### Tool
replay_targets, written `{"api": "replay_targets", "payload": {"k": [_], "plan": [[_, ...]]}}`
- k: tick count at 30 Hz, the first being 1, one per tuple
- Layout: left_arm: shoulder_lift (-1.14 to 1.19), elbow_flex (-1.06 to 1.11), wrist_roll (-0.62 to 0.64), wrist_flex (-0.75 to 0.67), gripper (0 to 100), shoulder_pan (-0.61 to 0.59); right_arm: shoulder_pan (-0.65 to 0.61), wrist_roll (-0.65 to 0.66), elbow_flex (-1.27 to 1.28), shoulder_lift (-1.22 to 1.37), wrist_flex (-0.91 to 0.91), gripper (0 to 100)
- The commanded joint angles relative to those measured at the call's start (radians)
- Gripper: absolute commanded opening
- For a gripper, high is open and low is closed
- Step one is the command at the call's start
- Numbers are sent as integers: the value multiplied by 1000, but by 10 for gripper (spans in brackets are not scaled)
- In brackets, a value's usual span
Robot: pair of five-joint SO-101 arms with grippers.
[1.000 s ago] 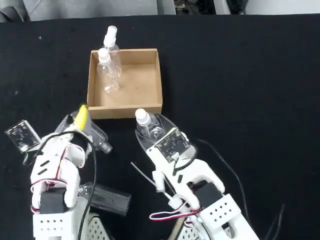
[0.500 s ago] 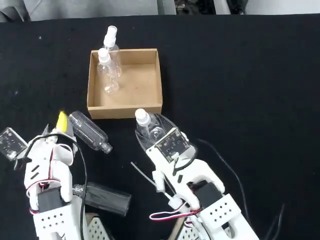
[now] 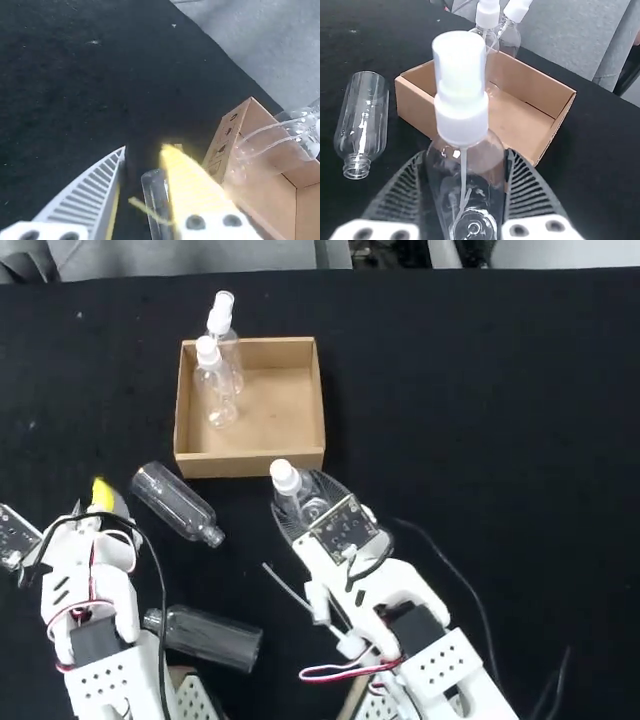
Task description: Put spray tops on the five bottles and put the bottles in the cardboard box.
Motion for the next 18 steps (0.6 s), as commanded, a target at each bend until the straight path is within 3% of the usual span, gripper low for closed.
{"api": "replay_targets", "payload": {"k": [1,11,13,18], "plan": [[-14,24,-6,-25,33,-8,25,-3,-2,-19,3,10],[-14,24,-6,-25,29,-8,38,-8,-45,-19,5,10],[-14,24,-6,-25,29,-8,60,-60,-81,-19,6,10],[-14,24,-6,-25,29,-4,77,-132,-249,-15,173,11]]}}
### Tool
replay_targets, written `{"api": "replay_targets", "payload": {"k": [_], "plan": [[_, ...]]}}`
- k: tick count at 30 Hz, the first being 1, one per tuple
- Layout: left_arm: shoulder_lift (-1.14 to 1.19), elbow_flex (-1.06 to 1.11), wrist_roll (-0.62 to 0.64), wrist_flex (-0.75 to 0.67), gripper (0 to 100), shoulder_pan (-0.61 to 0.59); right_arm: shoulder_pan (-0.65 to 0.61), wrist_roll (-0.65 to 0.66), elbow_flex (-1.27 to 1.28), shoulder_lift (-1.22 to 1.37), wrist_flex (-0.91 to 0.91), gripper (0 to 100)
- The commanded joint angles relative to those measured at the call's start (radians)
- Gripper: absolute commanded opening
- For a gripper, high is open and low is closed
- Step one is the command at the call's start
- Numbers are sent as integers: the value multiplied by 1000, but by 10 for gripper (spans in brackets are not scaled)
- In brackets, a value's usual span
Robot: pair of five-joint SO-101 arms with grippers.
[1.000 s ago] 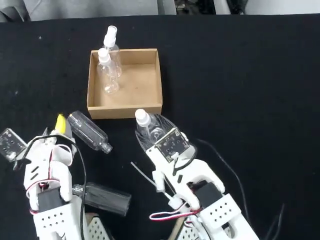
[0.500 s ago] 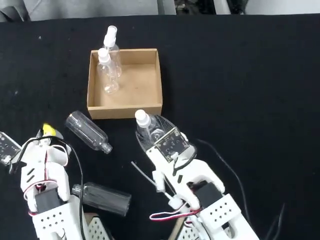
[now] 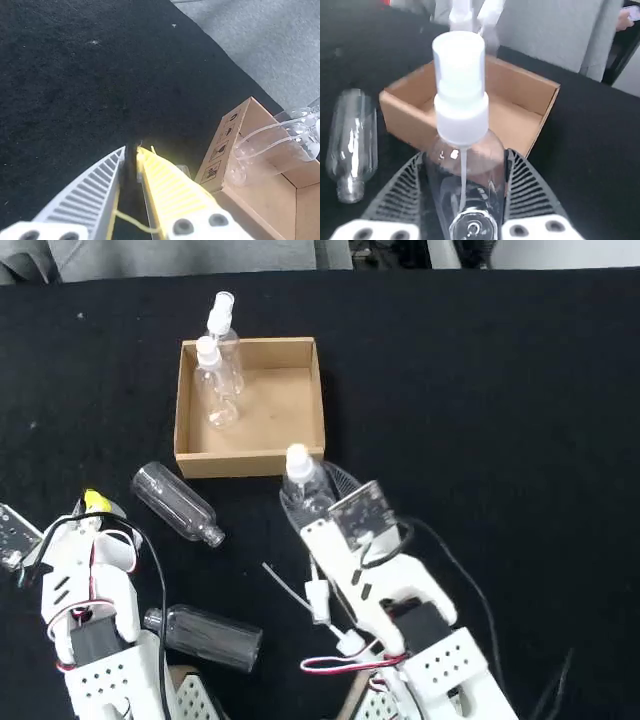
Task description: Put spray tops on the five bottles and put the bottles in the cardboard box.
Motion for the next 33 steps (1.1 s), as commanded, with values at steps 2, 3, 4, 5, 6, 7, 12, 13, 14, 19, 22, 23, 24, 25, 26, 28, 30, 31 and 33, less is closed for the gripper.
{"api": "replay_targets", "payload": {"k": [2,3,4,5,6,7,12,13,14,19,22,23,24,25,26,28,30,31,33], "plan": [[-14,22,-6,-25,29,-2,9,-21,-226,-12,157,11],[-14,22,-6,-25,29,-2,3,-20,-252,-12,172,11],[-14,22,-6,-25,29,-1,-3,-18,-275,-10,181,11],[-14,22,-6,-23,29,-1,-8,-15,-297,-10,186,11],[-14,22,-6,-23,29,-1,-14,-15,-314,-10,187,11],[-14,22,-6,-23,29,-1,-18,-15,-328,-10,187,11],[-14,22,-8,-23,29,1,-25,-15,-386,-8,189,11],[-14,22,-8,-23,29,1,-28,-15,-400,-8,189,11],[-14,22,-8,-23,29,1,-29,-15,-415,-8,189,11],[-14,22,-8,-23,29,1,-29,-15,-509,-7,189,11],[-14,22,-8,-23,29,1,-52,-15,-558,-7,189,11],[-14,22,-8,-23,29,1,-68,-15,-570,-5,189,11],[-14,22,-8,-23,29,1,-86,-15,-582,2,189,11],[-14,22,-8,-23,29,1,-104,-15,-596,13,189,11],[-14,22,-8,-23,29,1,-120,-15,-610,28,189,11],[-14,22,-8,-21,29,1,-138,-20,-634,64,187,11],[-14,22,-8,-21,29,1,-144,-18,-656,102,180,11],[-14,22,-8,-21,29,-1,-144,-20,-668,120,180,11],[-14,22,-8,-21,29,-1,-144,-20,-690,156,180,11]]}}
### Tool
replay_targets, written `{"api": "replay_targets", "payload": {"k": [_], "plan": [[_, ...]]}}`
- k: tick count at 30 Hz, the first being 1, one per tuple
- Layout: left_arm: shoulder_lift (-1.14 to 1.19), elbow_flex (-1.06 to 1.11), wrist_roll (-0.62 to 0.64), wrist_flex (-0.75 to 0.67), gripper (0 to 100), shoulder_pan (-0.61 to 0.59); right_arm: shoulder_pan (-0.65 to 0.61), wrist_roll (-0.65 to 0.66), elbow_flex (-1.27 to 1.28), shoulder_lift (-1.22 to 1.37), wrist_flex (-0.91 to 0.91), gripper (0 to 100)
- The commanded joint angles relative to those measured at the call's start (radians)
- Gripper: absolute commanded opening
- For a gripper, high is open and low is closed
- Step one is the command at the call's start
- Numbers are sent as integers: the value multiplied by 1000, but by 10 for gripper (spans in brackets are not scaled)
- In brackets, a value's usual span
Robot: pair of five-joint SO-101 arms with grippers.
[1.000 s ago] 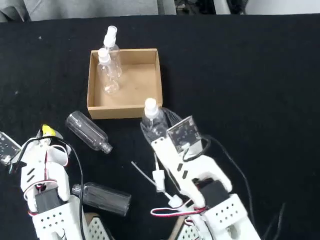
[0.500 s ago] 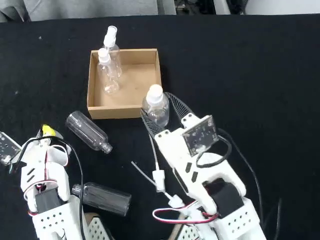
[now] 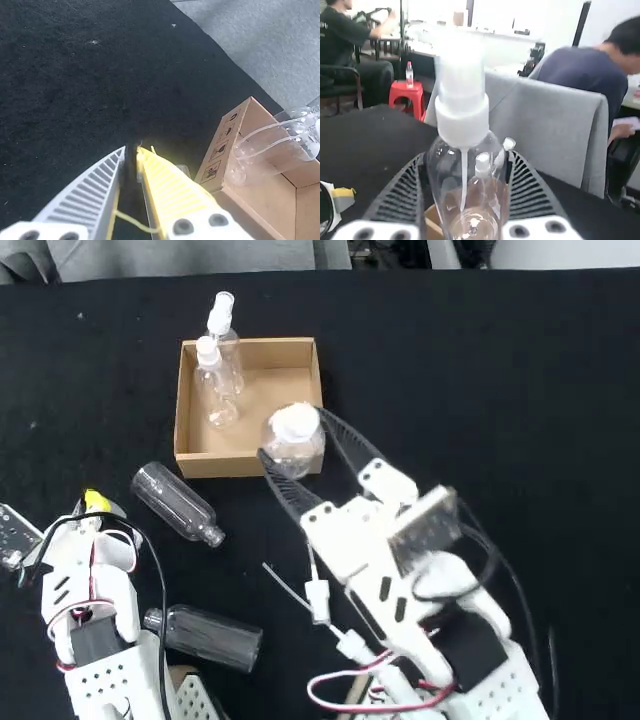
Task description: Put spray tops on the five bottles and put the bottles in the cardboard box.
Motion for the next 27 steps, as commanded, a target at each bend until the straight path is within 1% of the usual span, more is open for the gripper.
{"api": "replay_targets", "payload": {"k": [1,6,19,27], "plan": [[-14,22,-8,-21,29,-2,-23,-11,-97,70,-6,11],[-14,22,-8,-23,29,-2,-23,-11,-151,159,-23,11],[-14,22,-8,-21,29,-5,-23,-12,-159,464,-275,11],[-14,22,-8,-23,29,-4,-23,-12,-159,599,-394,11]]}}
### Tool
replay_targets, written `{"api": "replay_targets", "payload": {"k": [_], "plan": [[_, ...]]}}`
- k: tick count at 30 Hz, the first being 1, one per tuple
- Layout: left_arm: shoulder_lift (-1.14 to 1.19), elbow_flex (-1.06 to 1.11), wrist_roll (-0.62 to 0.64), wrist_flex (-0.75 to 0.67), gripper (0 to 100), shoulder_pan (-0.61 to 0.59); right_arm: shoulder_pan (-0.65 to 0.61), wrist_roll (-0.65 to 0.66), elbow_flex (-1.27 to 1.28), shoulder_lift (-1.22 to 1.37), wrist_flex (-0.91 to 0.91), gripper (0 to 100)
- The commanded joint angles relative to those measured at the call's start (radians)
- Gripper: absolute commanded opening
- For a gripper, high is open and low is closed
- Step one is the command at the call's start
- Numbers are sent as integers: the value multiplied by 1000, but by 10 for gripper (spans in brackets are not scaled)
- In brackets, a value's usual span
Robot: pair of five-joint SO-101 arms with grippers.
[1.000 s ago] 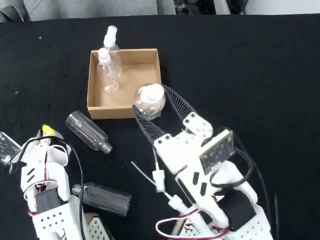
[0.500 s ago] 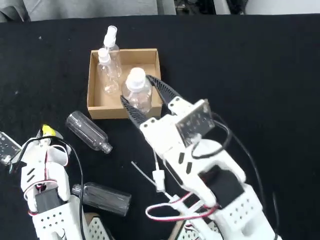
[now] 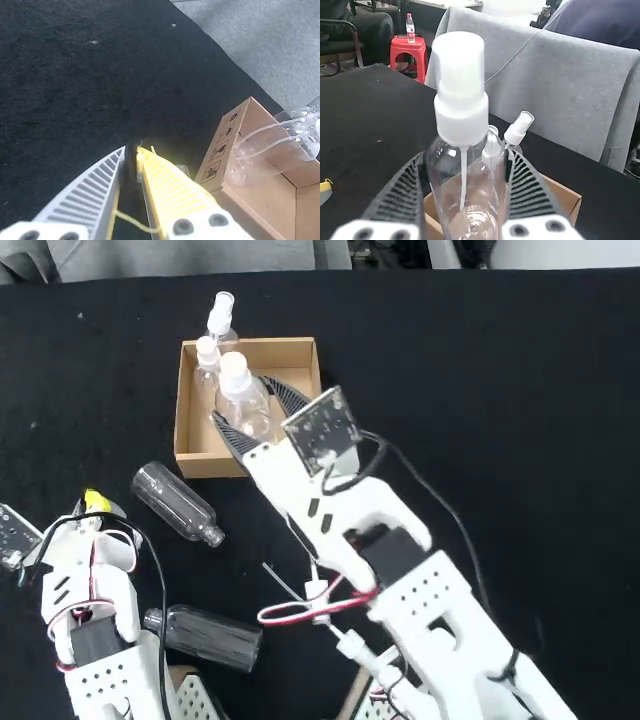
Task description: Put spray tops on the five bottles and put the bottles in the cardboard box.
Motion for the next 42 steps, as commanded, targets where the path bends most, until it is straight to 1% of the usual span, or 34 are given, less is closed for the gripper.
{"api": "replay_targets", "payload": {"k": [1,13,27,32,42], "plan": [[-14,22,-8,-23,29,-5,-14,-11,-67,33,-81,11],[-14,22,-8,-23,29,-5,-14,-11,-68,225,-265,11],[-14,22,-8,-21,29,-1,-14,-17,-85,503,-565,11],[-14,22,-8,-21,29,-1,-14,-143,-165,624,-575,11],[-14,22,-8,-18,29,-1,-14,-157,-249,812,-583,12]]}}
